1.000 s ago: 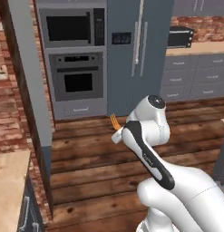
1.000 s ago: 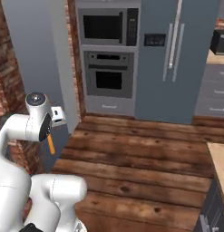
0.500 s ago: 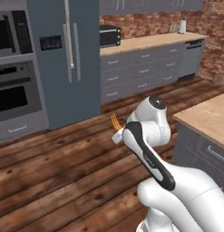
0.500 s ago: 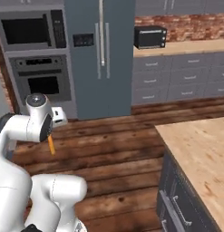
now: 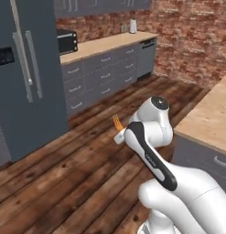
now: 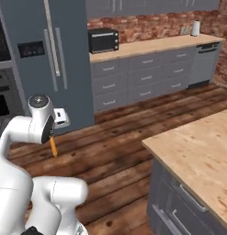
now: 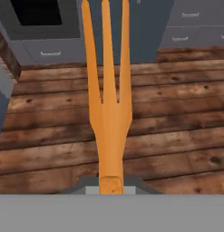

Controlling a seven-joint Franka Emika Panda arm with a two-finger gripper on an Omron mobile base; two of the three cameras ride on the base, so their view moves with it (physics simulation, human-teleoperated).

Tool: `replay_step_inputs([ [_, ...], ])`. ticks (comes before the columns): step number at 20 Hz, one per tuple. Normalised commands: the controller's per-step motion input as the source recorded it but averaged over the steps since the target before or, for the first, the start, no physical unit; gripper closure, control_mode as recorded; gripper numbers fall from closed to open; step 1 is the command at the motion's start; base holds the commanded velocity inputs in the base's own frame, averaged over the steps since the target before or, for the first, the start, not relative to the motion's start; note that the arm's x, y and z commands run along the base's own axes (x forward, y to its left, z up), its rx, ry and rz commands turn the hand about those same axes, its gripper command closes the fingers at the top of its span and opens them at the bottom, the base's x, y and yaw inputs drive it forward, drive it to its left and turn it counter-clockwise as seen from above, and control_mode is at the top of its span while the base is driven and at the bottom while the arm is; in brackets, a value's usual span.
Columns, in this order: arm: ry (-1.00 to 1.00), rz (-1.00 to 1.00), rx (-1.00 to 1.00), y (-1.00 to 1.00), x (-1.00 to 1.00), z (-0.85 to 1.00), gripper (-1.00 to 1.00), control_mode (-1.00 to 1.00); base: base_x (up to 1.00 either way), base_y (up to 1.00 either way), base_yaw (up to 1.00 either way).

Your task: Take the fork and place it on the left side of the plate. Then take the spoon and place it on the right side of the plate. Make sure they're directly next to the plate.

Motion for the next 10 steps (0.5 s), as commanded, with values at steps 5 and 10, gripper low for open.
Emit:
replay_step_inputs([
  [5, 0.00, 0.00, 0.00, 0.00, 0.00, 0.00, 1.00, 1.00, 1.00, 0.46, -0.44],
  [10, 0.00, 0.00, 0.00, 0.00, 0.00, 0.00, 1.00, 1.00, 1.00, 0.48, -0.44],
])
